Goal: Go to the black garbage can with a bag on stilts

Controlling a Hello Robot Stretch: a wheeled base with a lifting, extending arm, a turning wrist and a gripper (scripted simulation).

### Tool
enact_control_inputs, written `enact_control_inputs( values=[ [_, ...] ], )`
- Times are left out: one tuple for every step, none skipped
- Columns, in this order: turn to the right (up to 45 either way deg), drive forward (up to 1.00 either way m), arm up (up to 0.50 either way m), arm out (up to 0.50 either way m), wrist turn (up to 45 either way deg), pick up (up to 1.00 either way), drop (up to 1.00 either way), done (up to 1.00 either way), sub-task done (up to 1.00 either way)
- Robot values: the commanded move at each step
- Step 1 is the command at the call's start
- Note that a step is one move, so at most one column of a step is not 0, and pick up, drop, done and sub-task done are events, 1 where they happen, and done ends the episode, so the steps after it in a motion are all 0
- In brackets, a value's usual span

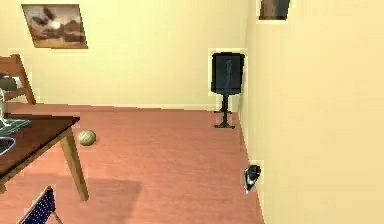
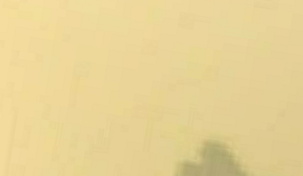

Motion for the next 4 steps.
enact_control_inputs(
  values=[
    [0.0, 1.00, 0.00, 0.00, 0.0, 0.00, 0.00, 0.00, 0.00],
    [12.0, 0.00, 0.00, 0.00, 0.0, 0.00, 0.00, 0.00, 0.00],
    [0.0, 0.20, 0.00, 0.00, 0.0, 0.00, 0.00, 0.00, 0.00],
    [-6.0, 0.00, 0.00, 0.00, 0.0, 0.00, 0.00, 0.00, 0.00]
  ],
)
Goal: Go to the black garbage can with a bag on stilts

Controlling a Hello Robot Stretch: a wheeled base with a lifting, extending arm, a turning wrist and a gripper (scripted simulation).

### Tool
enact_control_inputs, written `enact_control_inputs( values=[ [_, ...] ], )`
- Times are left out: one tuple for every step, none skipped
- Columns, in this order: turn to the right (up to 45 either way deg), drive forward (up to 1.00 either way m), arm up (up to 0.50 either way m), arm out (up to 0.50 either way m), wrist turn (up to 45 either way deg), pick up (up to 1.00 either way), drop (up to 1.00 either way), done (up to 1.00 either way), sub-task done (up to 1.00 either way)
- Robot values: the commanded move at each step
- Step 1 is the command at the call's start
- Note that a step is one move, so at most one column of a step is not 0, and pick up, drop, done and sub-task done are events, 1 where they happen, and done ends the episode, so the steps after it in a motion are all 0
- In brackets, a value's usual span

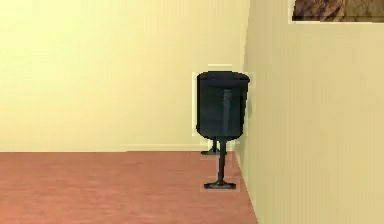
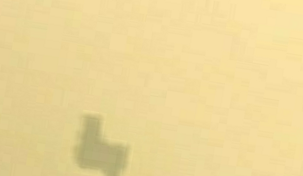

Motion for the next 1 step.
enact_control_inputs(
  values=[
    [0.0, 0.75, 0.00, 0.00, 0.0, 0.00, 0.00, 0.00, 0.00]
  ],
)
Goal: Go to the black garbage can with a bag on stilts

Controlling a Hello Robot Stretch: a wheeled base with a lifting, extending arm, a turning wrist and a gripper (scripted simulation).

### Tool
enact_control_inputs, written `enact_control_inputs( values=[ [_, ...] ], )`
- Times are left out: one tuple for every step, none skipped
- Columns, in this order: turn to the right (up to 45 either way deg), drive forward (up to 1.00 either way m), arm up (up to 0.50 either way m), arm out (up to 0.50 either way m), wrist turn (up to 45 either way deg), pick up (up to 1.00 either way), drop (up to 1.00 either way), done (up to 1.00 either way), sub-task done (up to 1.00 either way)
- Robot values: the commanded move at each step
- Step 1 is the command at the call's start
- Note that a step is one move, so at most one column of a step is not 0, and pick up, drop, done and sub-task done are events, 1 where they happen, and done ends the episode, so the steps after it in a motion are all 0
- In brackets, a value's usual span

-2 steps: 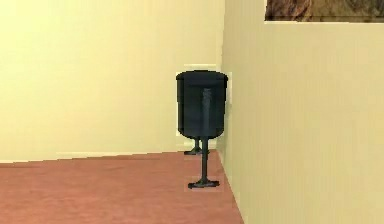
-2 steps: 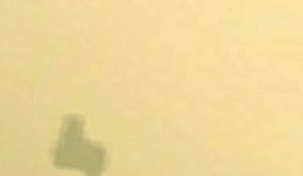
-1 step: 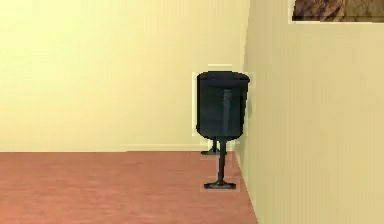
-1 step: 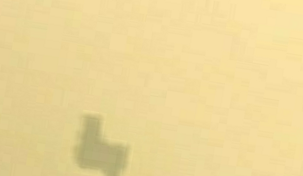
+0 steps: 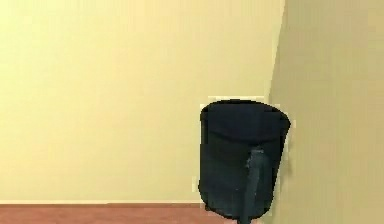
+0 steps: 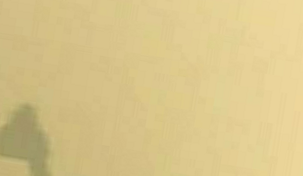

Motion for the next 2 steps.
enact_control_inputs(
  values=[
    [15.0, 0.00, 0.00, 0.00, 0.0, 0.00, 0.00, 0.00, 0.00],
    [0.0, 0.00, 0.00, 0.00, 0.0, 0.00, 0.00, 1.00, 0.00]
  ],
)
